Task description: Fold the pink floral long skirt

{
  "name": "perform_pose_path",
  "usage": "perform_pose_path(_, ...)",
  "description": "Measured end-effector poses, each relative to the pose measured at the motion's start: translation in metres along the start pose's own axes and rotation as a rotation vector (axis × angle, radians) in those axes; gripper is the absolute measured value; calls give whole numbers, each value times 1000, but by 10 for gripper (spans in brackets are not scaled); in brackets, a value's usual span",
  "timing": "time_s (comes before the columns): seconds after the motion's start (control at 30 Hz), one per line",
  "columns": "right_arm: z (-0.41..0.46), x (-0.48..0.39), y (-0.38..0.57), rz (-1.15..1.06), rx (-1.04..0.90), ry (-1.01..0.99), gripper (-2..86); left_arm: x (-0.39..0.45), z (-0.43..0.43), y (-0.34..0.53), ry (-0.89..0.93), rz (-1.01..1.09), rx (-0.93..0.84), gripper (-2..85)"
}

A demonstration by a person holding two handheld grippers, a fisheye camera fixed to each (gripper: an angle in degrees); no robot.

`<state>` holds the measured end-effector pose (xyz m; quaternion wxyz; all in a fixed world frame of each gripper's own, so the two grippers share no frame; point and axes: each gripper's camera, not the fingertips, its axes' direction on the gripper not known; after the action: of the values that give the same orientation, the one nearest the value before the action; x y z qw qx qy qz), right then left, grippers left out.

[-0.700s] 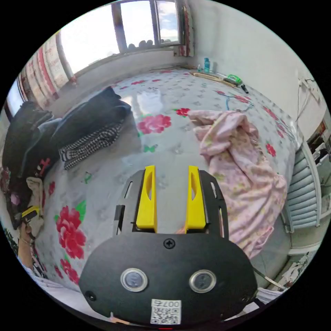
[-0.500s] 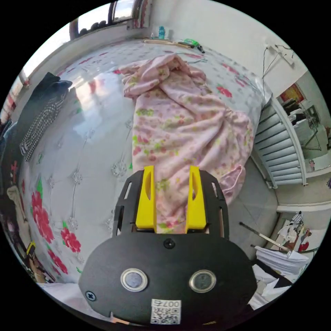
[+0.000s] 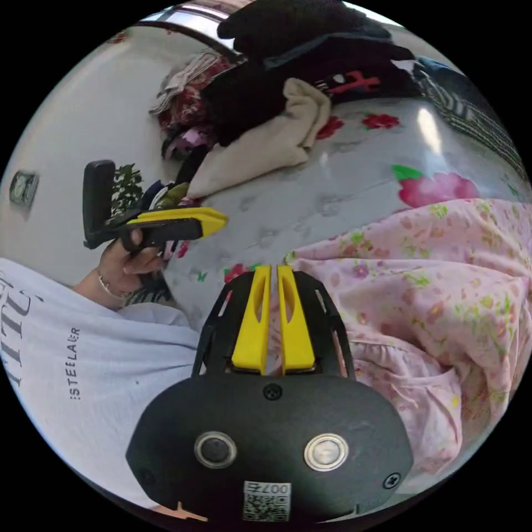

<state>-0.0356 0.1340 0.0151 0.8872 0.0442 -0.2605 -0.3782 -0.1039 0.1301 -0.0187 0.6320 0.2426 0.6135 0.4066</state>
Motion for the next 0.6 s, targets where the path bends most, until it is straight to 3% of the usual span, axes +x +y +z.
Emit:
perform_pose_path(0.07, 14, -44, -6, -180, -76, -40, 32, -16, -17, 27, -38, -57, 35, 51)
perform_pose_path(0.17, -1, -64, -2, -289, -129, 163, 50, -31, -39, 62, -113, -86, 75, 59)
perform_pose_path(0.4, -110, 20, 80, 183, 144, 404, 79, -29, -42, 106, -168, -19, 104, 68)
perform_pose_path(0.6, -149, 50, 125, 324, 105, 659, 91, 12, 8, 90, 7, 183, 61, 91)
